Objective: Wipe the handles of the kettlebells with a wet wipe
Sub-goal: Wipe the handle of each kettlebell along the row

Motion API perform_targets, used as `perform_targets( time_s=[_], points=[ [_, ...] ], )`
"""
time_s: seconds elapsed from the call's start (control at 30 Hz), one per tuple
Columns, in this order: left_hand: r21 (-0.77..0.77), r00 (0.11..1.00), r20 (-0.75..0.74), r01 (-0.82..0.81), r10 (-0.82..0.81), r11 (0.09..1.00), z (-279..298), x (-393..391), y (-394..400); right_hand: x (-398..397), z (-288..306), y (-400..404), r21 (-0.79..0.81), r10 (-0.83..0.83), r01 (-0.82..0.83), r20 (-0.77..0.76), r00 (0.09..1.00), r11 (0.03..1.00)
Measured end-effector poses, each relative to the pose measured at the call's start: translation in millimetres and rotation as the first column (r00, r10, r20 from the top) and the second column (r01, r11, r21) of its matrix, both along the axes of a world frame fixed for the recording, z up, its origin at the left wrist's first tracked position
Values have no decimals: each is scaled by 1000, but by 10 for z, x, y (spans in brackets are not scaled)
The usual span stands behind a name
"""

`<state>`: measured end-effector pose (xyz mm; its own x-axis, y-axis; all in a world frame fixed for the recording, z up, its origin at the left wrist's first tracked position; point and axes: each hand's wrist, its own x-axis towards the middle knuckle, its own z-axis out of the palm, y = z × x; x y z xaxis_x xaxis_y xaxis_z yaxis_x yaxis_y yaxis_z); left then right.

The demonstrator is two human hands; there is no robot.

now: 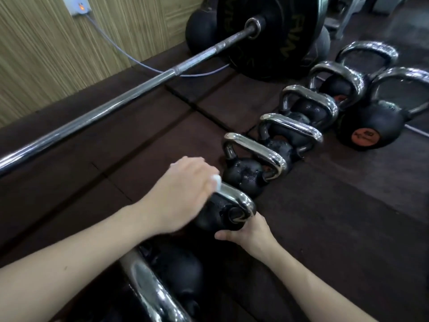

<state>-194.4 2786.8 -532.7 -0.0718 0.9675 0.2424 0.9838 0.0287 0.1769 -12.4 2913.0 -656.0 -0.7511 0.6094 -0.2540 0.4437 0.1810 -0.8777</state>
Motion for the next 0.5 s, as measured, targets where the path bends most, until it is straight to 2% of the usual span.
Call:
perform_targets(
  time_s=[0.03, 0.07, 0.17, 0.23, 0.3, 0.4, 0.5],
  points=[
    [-5, 986, -148, 77, -77, 997, -48, 86, 11, -6, 7, 6, 14, -9, 9, 10, 1000, 1000],
    [-53, 974, -192, 112, -121, 992, -101, 161, 30, -12, -8, 6, 23, -11, 10, 17, 1000, 1000],
    [-200, 944, -194, 230, -268, 953, -120, 318, 79, -24, 34, -35, 72, -1, -3, 60, 998, 997],
    [-182, 910, -234, 306, -343, 935, -92, 246, 51, -34, 22, -31, 66, 7, -11, 64, 998, 998],
    [-154, 910, -209, 331, -358, 931, -66, 47, -12, -45, 10, -11, 20, -19, 17, 79, 997, 1000],
    [-103, 971, -101, 207, -218, 973, -91, -351, -149, -46, 1, 5, -1, -46, 47, 114, 992, 999],
    [-159, 973, 232, 52, -14, 986, -53, -588, -226, -50, 28, 0, -23, -29, 33, 164, 986, 999]
  ],
)
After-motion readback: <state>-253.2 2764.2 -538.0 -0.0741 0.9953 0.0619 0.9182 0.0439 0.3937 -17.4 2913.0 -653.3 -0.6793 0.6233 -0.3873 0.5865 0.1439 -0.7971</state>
